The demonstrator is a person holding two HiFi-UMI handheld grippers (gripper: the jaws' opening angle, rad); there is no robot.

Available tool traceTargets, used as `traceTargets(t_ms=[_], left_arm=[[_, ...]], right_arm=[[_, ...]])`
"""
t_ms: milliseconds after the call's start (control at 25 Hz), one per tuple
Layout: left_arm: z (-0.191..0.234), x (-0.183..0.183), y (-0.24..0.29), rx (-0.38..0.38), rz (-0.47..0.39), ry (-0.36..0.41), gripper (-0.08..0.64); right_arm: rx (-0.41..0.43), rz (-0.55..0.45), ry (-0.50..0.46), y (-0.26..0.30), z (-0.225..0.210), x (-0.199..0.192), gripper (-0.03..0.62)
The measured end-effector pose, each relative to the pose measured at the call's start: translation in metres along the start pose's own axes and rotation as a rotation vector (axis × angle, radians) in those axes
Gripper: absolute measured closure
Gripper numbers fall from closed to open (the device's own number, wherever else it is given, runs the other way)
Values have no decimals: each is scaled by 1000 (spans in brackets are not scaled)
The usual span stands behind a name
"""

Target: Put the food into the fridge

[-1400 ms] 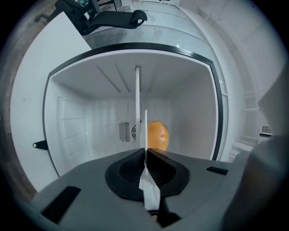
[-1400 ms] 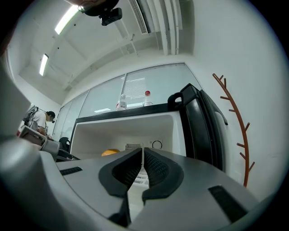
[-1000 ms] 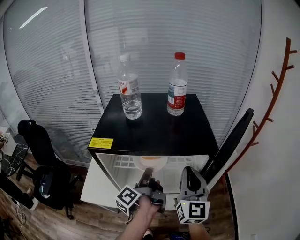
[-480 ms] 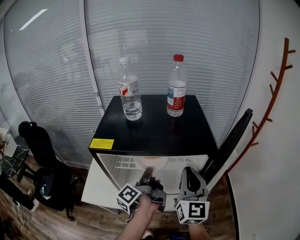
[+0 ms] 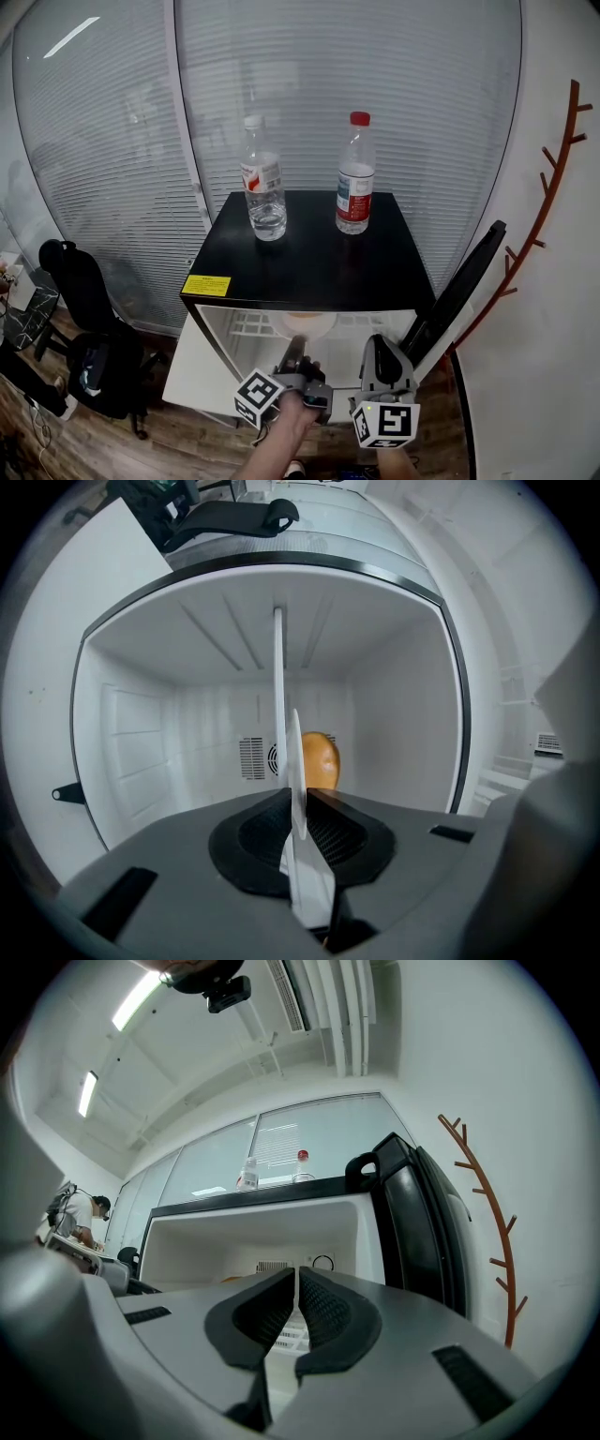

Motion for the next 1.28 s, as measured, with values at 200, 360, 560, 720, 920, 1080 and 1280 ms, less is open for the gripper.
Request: traceTargets(t_ms=[200, 360, 560, 720, 920, 1080, 1280], left_arm=[[-2, -2, -8, -25, -1, 8, 443], [-5, -2, -16, -45, -9, -3, 442], [-9, -1, -32, -71, -27, -17, 443], [-18, 1, -46, -97, -50, 42, 443], [-42, 7, -60, -150, -77, 257, 451], [-59, 12, -71, -111, -85, 630, 453], [-74, 4, -70, -92, -57, 1113, 453]], right_arm=[[13, 7, 5, -3, 2, 0, 557], [29, 1, 1, -5, 5, -1, 557], [47, -8, 2, -10, 7, 0, 557], [62, -10, 5, -13, 10, 2, 557], [75, -8, 18, -15, 15, 5, 558], [90, -17, 24, -16, 18, 4, 557], [95, -18, 33, -18, 20, 4, 557]])
Point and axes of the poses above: the fingertips, and each gripper's own axes: y forward along the fingers, z to its left, x out of its top, the point moved 10 cm from there along -y, backward along the fingers, and after that the axes turned 6 degrees about -y, right-handed, at the moved point
